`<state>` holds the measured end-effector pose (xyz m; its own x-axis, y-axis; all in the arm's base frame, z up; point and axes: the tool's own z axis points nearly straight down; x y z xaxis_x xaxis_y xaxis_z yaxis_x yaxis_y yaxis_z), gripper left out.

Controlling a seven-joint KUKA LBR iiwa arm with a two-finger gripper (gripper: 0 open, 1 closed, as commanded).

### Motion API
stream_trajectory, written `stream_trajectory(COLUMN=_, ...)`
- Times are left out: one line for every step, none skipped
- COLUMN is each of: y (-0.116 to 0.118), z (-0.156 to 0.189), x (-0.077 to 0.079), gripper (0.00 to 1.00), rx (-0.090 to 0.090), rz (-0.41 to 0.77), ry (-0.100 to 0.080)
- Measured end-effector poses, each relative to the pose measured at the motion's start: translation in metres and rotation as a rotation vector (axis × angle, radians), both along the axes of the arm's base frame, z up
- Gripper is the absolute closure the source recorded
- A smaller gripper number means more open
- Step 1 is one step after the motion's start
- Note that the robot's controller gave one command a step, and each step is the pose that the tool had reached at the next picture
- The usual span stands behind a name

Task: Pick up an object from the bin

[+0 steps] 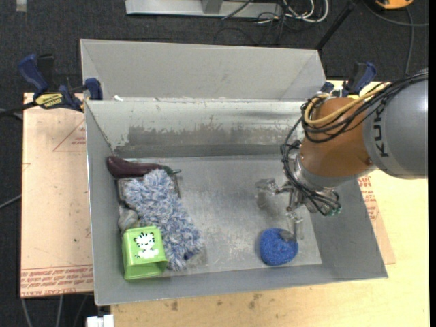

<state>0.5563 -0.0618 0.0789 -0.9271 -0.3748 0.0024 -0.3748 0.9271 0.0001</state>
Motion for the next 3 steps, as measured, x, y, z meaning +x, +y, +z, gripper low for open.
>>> stream_trajectory(y=0.031, z=-0.006, x=-0.026, gripper=0.00, rx=0.000, rz=0.141, ry=-0.007)
stream_trajectory(y=0.034, z=-0.007, x=-0.072, gripper=1.00, rx=0.001, rz=0.222, ry=-0.007)
stream_trajectory(y=0.034, z=-0.007, x=-0.072, gripper=1.00, rx=0.000, rz=0.223, ry=-0.007)
